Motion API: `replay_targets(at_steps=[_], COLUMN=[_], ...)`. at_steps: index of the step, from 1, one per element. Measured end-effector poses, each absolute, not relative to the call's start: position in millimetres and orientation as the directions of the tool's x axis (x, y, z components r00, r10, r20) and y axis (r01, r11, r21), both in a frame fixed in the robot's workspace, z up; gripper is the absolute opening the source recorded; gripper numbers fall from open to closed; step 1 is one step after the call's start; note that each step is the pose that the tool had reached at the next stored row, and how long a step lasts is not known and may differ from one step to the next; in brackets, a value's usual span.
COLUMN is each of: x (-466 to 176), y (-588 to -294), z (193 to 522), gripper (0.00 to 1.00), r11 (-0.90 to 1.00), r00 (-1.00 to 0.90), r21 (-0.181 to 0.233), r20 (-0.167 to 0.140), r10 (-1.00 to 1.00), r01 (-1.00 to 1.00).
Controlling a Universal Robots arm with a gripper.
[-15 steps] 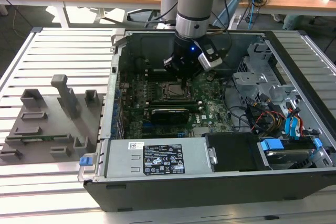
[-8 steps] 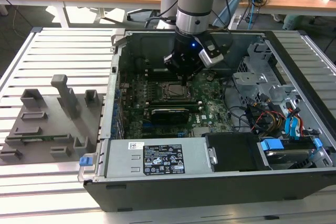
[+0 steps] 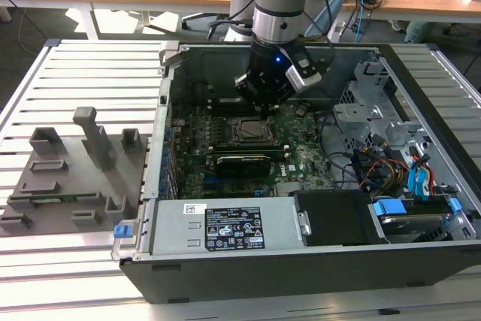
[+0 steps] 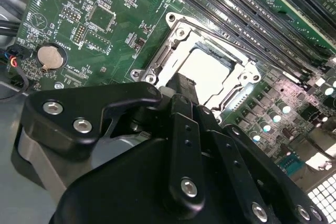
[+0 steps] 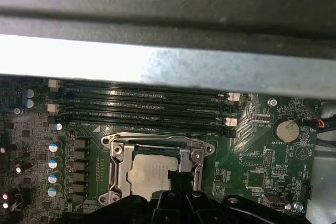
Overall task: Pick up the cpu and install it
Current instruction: 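Install the first cpu locking lever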
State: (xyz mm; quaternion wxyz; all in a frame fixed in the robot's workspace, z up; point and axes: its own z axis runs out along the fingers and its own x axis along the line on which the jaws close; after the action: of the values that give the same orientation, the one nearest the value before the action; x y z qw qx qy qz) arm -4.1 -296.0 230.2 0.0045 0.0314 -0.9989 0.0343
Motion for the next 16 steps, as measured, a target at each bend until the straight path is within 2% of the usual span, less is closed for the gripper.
replay_targets(at_steps=[16], x=[-4.1], y=[-299.2], z=[245.2], gripper=[0.11], r11=[0.995], r00=[-0.998], r21=[-0.082], r20=[0.012], r10=[-0.062], r01=[-0.063])
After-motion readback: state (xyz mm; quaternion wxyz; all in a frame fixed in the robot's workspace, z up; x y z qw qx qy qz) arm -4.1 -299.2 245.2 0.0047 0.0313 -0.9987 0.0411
